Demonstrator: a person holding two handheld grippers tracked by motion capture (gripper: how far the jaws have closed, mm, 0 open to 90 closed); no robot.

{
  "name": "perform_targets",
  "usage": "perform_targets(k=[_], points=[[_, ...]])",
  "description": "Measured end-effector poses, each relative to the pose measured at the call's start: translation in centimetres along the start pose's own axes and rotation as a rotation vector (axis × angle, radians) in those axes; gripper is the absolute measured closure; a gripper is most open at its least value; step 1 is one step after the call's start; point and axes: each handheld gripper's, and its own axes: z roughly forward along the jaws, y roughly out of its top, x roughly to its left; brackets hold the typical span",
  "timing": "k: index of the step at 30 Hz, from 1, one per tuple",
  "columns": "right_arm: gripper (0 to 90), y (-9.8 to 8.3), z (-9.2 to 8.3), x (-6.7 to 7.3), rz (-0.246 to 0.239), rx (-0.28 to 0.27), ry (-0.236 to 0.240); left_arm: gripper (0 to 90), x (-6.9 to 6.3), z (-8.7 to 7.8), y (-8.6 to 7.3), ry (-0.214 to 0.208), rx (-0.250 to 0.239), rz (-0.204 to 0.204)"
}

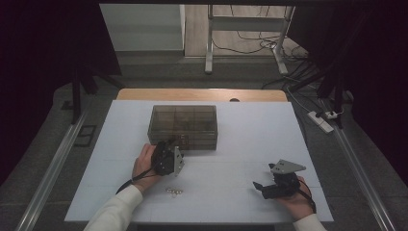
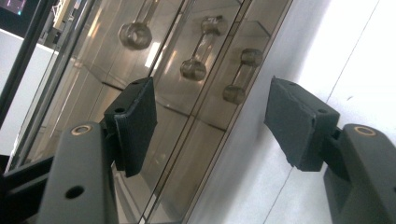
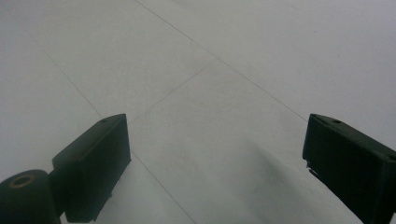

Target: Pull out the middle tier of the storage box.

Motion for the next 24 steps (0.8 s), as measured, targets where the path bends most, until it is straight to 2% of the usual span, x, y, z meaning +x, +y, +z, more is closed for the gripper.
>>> perform_targets(k=[12, 14, 24], points=[[7.5, 0.0, -0.05, -0.04, 0.001, -0.004, 0.002, 45.3, -0.2, -0.12, 0.0, 0.026, -0.004, 0.02], [7.4, 0.0, -0.02, -0.04, -0.001, -0.002, 0.002, 46.8, -0.3, -0.17, 0.05, 0.034, -0.004, 0.035], [7.4, 0.02, -0.02, -0.08, 0.003, -0.005, 0.0, 55.7, -0.49, 0.09, 0.28, 0.064, -0.023, 0.037]])
